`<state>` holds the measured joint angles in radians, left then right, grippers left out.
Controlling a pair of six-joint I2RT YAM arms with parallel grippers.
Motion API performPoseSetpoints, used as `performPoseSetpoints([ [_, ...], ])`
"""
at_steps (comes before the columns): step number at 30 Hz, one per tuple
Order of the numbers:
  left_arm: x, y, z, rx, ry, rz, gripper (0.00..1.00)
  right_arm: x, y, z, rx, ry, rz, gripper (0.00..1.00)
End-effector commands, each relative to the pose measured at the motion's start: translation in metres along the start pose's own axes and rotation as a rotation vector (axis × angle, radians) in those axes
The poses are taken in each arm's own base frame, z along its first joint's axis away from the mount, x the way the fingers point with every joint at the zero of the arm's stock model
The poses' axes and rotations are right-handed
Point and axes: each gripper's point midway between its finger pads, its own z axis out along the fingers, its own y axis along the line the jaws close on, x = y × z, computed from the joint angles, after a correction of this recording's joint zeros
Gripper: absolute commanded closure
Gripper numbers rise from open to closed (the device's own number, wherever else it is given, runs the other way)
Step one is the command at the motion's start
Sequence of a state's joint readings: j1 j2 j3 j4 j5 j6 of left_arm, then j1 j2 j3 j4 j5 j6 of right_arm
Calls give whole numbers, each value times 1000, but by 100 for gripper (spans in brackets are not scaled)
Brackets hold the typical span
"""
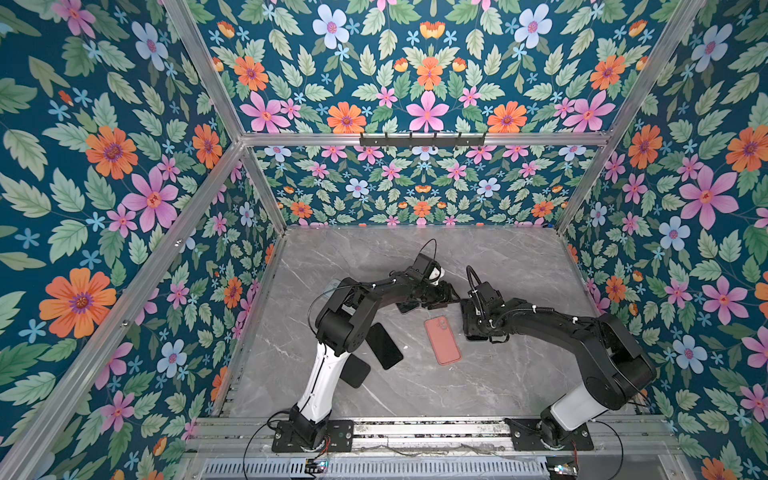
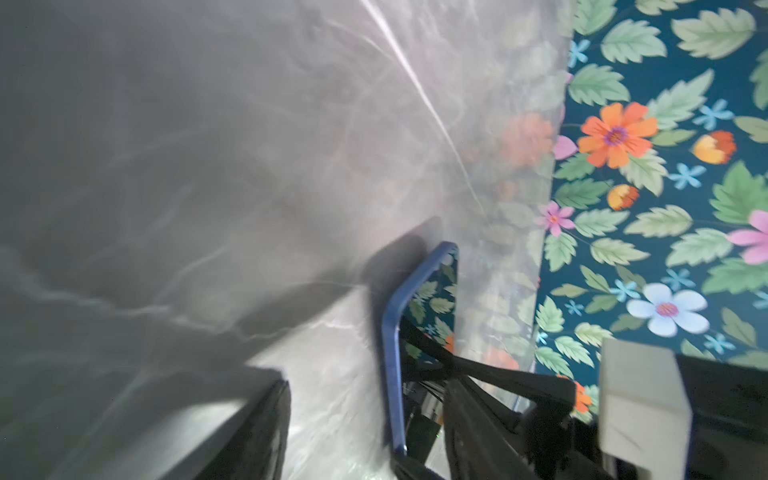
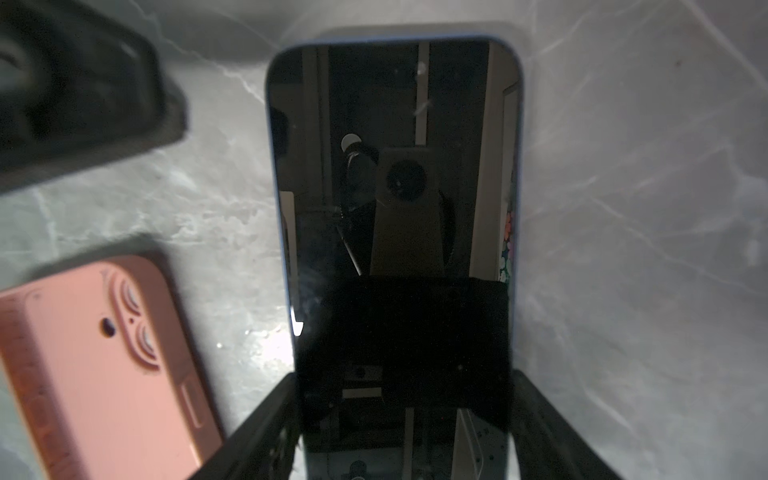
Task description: Put the phone into the phone case
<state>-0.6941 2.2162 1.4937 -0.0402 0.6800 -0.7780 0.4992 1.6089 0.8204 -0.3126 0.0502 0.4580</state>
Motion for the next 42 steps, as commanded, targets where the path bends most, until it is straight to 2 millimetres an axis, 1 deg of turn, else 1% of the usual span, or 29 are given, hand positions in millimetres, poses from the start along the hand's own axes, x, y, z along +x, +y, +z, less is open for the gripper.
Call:
performPoseSetpoints([
  [1, -3, -11, 3, 78, -3, 10, 40, 23, 10, 5, -84, 99, 12, 36],
  [8, 0, -3, 13, 100, 16, -3, 45, 23, 11, 4, -113, 93, 13, 37],
  [11, -1, -4, 16, 117, 18, 1, 48, 24, 11, 4, -125, 93, 14, 37],
  [16, -1, -3, 18, 133, 19, 9, 58, 24, 12, 2, -137, 90, 15, 38],
  [24, 0, 0, 19, 160, 19, 14, 77, 22, 14, -1, -150, 82, 12, 38],
  [33, -3, -6, 13, 208, -6, 14, 92, 20, 16, -5, -159, 76, 6, 38],
  [37, -1, -6, 12, 220, -12, 9, 97, 19, 15, -7, -156, 70, 6, 36],
  [42, 1, -5, 11, 227, -14, -2, 100, 17, 12, -12, -132, 65, 10, 24],
])
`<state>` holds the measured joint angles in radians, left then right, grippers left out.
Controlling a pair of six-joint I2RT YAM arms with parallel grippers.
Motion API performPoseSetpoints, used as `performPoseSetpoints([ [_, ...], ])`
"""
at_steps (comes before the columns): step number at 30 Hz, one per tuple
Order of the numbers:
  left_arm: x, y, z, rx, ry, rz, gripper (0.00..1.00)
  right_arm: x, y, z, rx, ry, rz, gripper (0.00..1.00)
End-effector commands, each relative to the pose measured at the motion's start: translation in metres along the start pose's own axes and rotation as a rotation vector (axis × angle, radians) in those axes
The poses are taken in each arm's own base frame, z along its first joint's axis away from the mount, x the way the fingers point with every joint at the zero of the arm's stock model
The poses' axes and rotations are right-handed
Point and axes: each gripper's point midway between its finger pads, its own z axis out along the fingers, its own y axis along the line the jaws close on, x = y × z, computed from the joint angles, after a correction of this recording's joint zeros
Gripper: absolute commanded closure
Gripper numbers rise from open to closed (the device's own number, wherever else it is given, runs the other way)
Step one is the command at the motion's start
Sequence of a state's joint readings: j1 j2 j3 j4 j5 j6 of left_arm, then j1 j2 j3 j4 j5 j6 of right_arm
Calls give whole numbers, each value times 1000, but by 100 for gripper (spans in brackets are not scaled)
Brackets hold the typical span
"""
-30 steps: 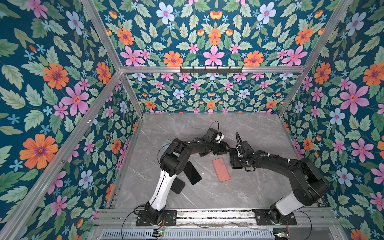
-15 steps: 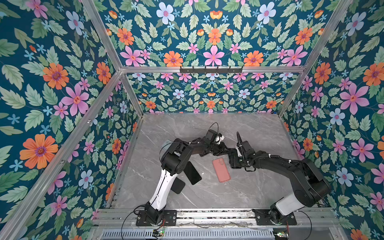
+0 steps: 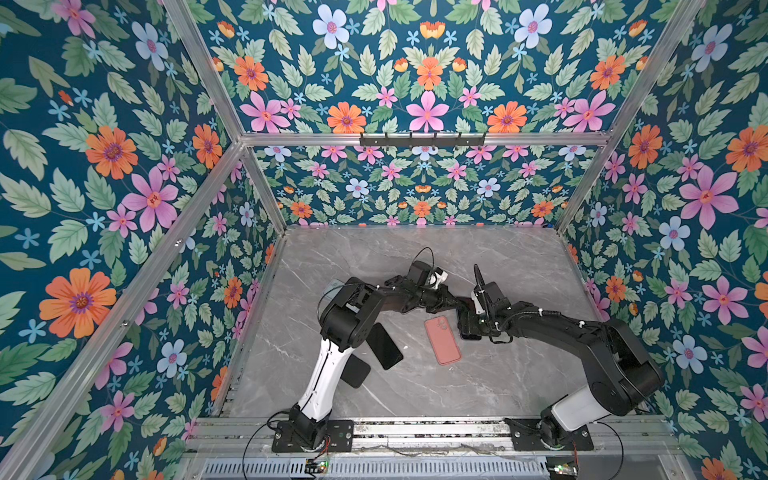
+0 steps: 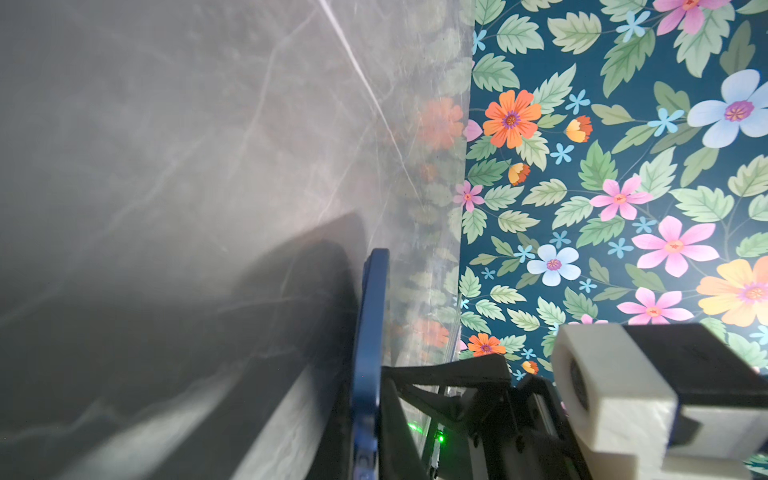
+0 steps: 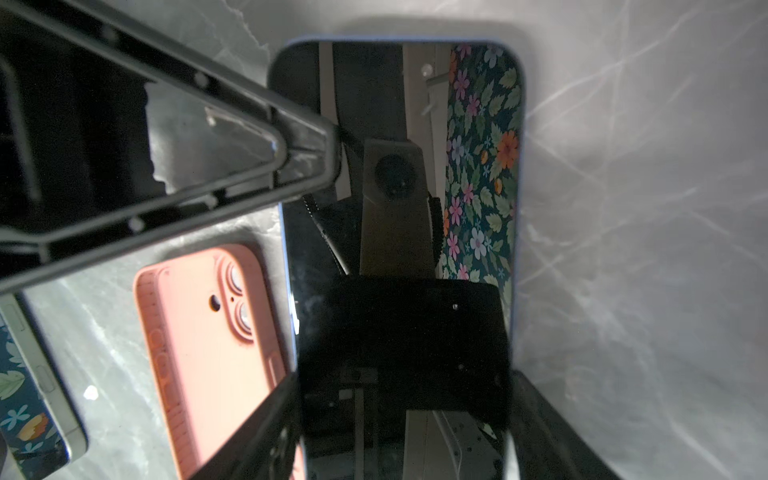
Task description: Put the phone into the phone case
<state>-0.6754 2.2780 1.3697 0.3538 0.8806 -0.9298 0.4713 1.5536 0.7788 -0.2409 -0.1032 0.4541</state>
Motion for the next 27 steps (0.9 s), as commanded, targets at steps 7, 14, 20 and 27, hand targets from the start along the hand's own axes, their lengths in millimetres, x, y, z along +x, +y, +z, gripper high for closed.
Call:
performPoseSetpoints([
  [7, -12, -19, -8, 32, -74, 11, 100, 5, -16, -30, 105, 3, 17, 14],
  [14, -18, -44, -19, 104, -134, -21, 100, -4, -10, -71, 59, -106, 96, 16],
  [20, -31, -62, -34, 172, -251, -96, 100, -9, 7, -104, -86, -210, 250, 20],
  [27, -40, -73, -53, 252, -368, -168, 100, -8, 18, -129, -297, -331, 486, 26],
])
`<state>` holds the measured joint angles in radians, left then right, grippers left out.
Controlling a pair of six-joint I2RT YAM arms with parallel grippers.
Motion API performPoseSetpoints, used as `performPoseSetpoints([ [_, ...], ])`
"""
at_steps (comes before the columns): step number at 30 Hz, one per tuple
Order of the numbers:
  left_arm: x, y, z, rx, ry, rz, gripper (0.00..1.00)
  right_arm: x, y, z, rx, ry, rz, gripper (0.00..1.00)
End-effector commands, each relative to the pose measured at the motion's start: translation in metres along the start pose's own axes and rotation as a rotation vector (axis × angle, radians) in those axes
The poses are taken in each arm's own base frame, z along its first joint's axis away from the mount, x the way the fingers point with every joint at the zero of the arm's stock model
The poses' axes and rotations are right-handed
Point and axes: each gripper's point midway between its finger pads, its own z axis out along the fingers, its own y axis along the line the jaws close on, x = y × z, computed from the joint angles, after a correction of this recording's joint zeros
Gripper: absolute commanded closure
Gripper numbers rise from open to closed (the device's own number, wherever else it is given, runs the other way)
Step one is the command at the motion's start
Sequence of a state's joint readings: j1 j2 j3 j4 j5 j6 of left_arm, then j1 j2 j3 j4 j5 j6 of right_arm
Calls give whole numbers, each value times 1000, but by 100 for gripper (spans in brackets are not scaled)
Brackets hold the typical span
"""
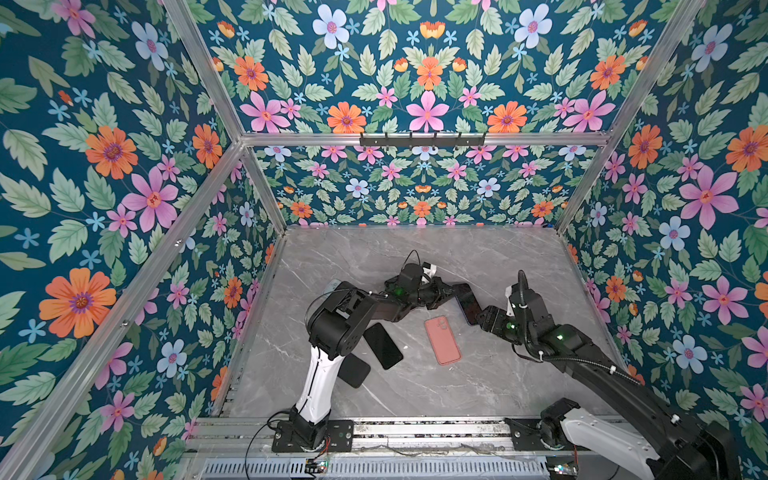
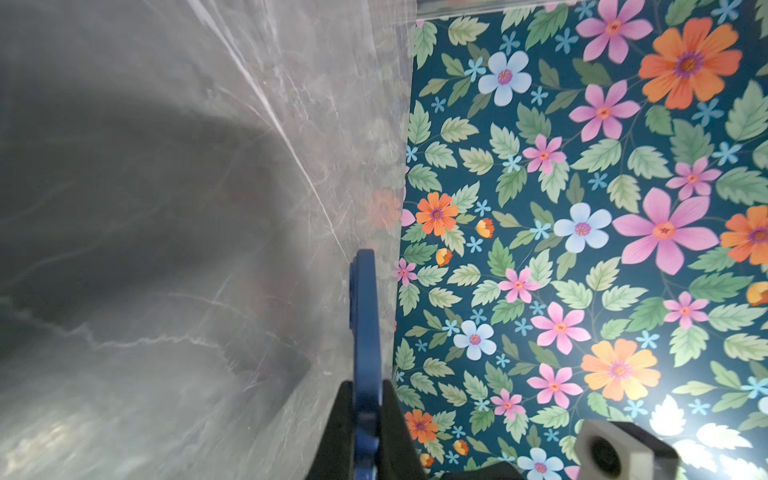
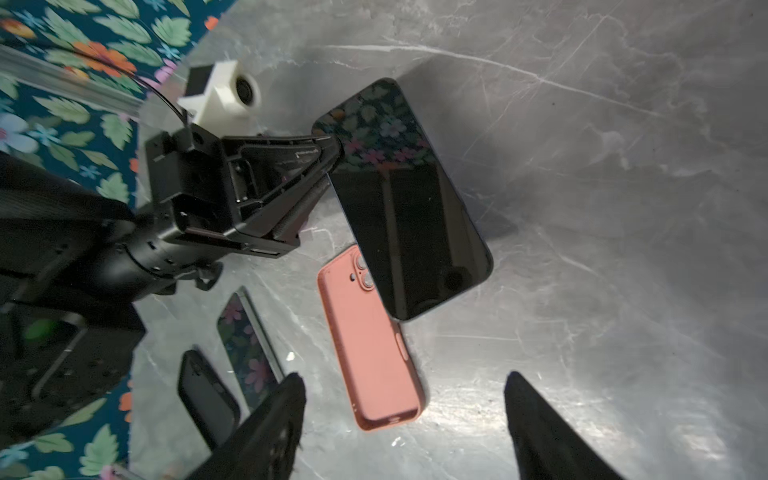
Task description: Put the phone into the phone case
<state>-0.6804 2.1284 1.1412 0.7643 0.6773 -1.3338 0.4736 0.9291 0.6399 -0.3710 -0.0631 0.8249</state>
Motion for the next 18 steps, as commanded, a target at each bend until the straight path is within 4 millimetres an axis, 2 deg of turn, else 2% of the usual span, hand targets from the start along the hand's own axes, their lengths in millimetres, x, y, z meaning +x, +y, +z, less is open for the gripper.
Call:
performPoseSetpoints([
  [1, -13, -36, -9, 121, -86, 0, 100, -2, 13, -1, -129, -41, 202, 26],
  [6, -19, -46, -18, 167, -146, -33, 100, -8, 26, -5, -273, -50, 320, 27],
  [12, -24, -55, -25, 241, -186, -76, 100, -33, 27, -10, -488, -98, 475, 28],
  [18, -25, -66, -27, 271, -209, -87, 100, -44, 27, -9, -556, -147, 482, 30],
])
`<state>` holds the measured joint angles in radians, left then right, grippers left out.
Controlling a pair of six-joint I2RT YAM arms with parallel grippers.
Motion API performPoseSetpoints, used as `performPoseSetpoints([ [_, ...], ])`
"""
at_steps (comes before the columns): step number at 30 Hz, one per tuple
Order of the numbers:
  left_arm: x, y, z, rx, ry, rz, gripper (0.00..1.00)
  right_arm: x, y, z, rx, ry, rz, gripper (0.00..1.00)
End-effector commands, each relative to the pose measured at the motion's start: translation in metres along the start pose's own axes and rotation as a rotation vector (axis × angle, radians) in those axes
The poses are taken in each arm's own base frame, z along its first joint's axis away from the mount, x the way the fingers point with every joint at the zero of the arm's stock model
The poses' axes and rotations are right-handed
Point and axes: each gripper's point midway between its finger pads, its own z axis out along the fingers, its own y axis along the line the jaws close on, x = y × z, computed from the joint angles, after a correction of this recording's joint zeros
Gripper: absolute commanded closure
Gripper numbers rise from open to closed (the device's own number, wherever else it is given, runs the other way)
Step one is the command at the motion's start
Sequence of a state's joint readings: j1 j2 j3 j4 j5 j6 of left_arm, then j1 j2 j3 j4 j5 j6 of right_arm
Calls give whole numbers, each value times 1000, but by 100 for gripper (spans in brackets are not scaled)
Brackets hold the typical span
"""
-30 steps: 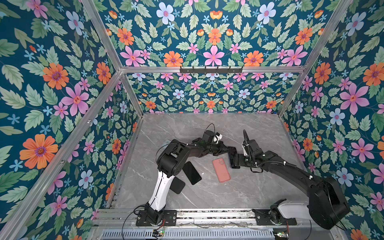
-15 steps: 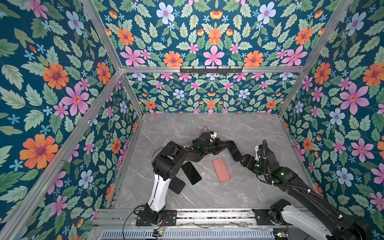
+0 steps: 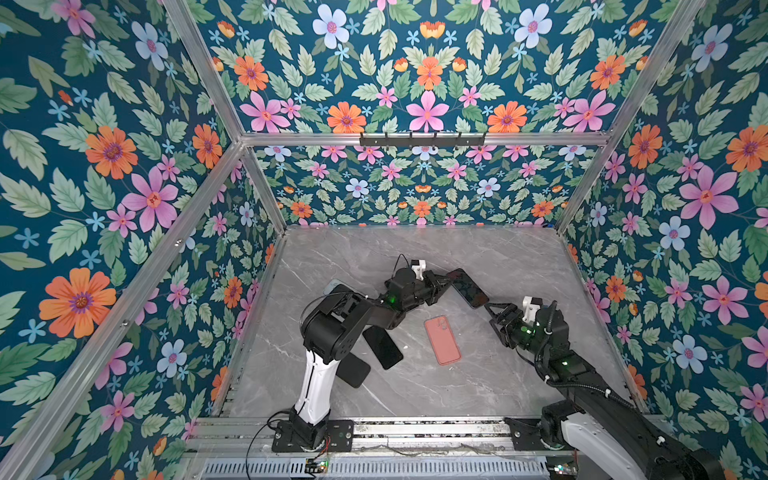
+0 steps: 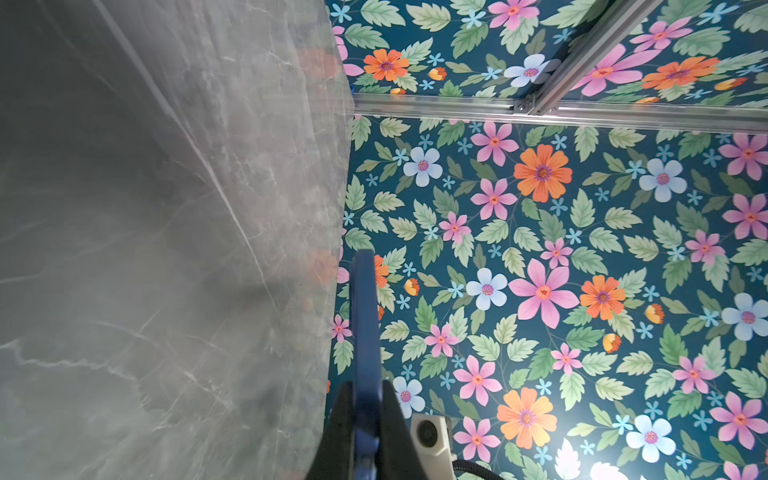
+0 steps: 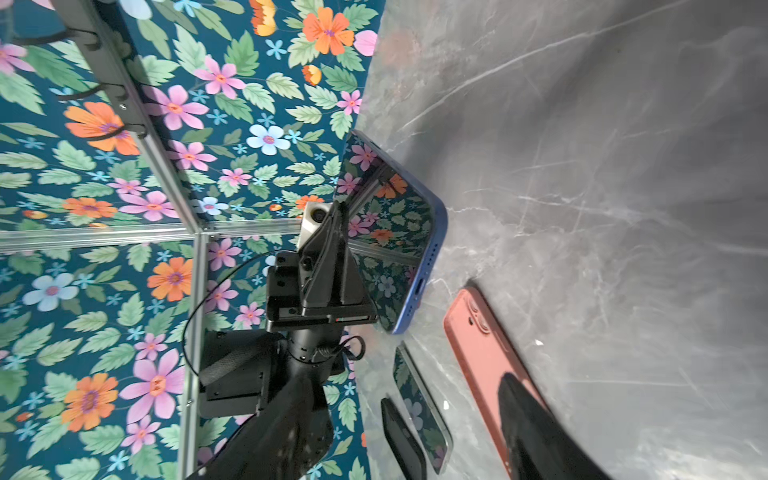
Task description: Put the phone into the phone case
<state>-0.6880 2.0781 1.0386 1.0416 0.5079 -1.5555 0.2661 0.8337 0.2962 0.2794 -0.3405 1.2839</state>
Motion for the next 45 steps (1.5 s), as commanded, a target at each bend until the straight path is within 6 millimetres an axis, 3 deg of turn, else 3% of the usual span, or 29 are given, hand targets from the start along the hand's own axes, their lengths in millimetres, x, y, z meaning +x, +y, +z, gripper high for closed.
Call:
performPoseSetpoints([
  [1, -1, -31, 0, 107, -17, 9, 100, -5, 35, 1, -157, -4, 10, 31],
  [8, 3, -39, -1, 125, -14, 9, 100, -14, 43, 14, -229, 15, 42, 35],
  [12, 3, -36, -4, 131, -15, 1, 100, -16, 37, 22, -224, 20, 57, 37],
  [31, 7, -38, -11, 176, -1, -32, 100, -24, 23, 37, -194, -3, 73, 74],
  [45, 6, -38, -11, 179, -3, -36, 100, -25, 23, 35, -188, -13, 57, 86],
])
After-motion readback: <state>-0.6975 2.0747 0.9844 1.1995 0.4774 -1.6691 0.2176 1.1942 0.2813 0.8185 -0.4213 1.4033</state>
